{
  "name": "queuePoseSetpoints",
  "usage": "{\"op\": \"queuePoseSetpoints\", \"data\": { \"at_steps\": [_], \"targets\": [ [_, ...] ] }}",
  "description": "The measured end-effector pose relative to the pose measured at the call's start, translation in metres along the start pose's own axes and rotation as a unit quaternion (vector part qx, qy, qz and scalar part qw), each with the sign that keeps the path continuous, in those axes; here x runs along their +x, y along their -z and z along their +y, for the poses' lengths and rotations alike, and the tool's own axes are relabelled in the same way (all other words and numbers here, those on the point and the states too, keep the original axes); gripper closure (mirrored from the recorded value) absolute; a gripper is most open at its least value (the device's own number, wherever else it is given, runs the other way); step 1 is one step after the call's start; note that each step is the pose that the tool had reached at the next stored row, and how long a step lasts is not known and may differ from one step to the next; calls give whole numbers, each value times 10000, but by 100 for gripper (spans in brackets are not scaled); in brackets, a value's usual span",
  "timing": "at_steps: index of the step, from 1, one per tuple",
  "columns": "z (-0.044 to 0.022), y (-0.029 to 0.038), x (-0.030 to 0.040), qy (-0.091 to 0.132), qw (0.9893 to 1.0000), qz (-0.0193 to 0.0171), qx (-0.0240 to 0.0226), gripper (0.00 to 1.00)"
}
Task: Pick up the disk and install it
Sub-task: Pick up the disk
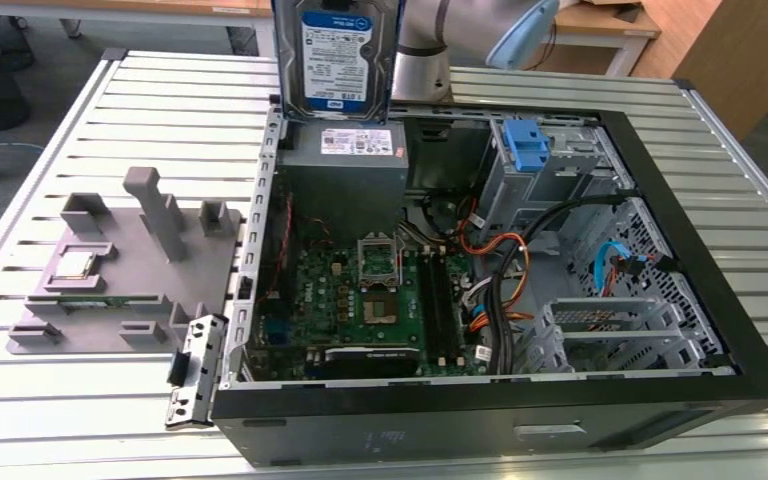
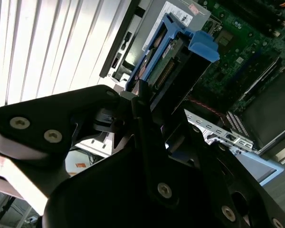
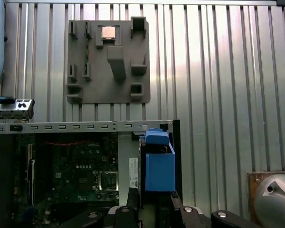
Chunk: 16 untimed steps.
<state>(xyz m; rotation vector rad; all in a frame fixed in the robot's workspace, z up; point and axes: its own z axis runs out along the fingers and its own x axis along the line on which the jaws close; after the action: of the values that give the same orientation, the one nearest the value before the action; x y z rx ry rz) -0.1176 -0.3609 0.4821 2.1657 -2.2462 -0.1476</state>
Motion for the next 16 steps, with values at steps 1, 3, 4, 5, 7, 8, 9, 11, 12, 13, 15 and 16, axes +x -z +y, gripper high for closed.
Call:
{"op": "queuePoseSetpoints", "data": {
  "at_steps": [1, 3, 4, 5, 7, 8, 9, 11, 12, 13, 15, 16],
  "targets": [
    [-28, 2, -1, 0, 10000, 0, 0, 65],
    [-85, 6, -3, -1, 10000, 0, 0, 65],
    [-115, 9, -4, 0, 10000, 0, 0, 65],
    [-143, 11, -6, 0, 10000, 0, 0, 65],
    [-197, 15, -8, -1, 10000, 0, 0, 65],
    [-227, 17, -9, -1, 10000, 0, 0, 65],
    [-259, 20, -10, 0, 10000, 0, 0, 65],
    [-321, 25, -13, -1, 10000, 0, 0, 65],
    [-352, 27, -14, -1, 10000, 0, 0, 65],
    [-385, 29, -15, 0, 10000, 0, 0, 65],
    [-443, 34, -17, 0, 10000, 0, 0, 65],
    [-471, 36, -18, -1, 10000, 0, 0, 65]
  ]
}}
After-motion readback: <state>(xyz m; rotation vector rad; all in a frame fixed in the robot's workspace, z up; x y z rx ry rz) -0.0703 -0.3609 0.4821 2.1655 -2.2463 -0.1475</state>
